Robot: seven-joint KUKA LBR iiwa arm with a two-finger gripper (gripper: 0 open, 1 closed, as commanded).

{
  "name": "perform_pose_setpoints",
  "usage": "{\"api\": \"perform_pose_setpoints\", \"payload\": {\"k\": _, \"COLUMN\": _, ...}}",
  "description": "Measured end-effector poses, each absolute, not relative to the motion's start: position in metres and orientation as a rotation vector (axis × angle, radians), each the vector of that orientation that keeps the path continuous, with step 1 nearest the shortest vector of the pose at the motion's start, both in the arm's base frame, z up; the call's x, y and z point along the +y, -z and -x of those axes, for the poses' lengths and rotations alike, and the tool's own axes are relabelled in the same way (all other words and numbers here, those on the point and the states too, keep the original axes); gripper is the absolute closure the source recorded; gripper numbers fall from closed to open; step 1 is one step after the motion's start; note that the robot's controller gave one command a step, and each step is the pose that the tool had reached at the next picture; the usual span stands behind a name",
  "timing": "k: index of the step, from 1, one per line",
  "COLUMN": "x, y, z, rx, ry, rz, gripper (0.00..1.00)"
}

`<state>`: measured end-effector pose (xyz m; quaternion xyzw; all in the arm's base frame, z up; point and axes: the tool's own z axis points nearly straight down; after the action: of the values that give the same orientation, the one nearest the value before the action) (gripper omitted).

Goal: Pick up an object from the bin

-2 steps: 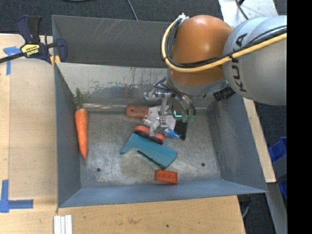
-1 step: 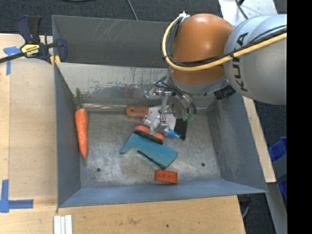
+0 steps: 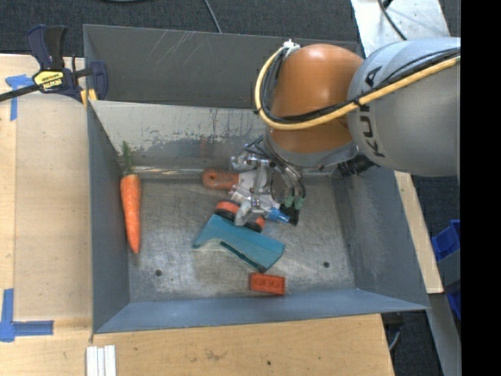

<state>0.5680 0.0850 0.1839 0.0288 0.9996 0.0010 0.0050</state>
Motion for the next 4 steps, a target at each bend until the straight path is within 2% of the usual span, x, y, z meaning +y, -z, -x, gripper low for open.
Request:
{"api": "perform_pose_setpoints", "payload": {"k": 1, "x": 0.091, "y": -0.16, "z": -0.523, "rx": 3.129, "ry": 0.0, "rz": -0.293, "gripper": 0.0}}
{"api": "perform_pose_setpoints", "payload": {"k": 2, "x": 0.08, "y": -0.143, "z": -0.569, "rx": 3.127, "ry": -0.001, "rz": -0.248, "gripper": 0.0}}
{"api": "perform_pose_setpoints", "payload": {"k": 3, "x": 0.078, "y": -0.132, "z": -0.571, "rx": 3.12, "ry": -0.002, "rz": -0.296, "gripper": 0.0}}
{"api": "perform_pose_setpoints", "payload": {"k": 4, "x": 0.08, "y": -0.132, "z": -0.566, "rx": 3.119, "ry": -0.001, "rz": -0.345, "gripper": 1.0}}
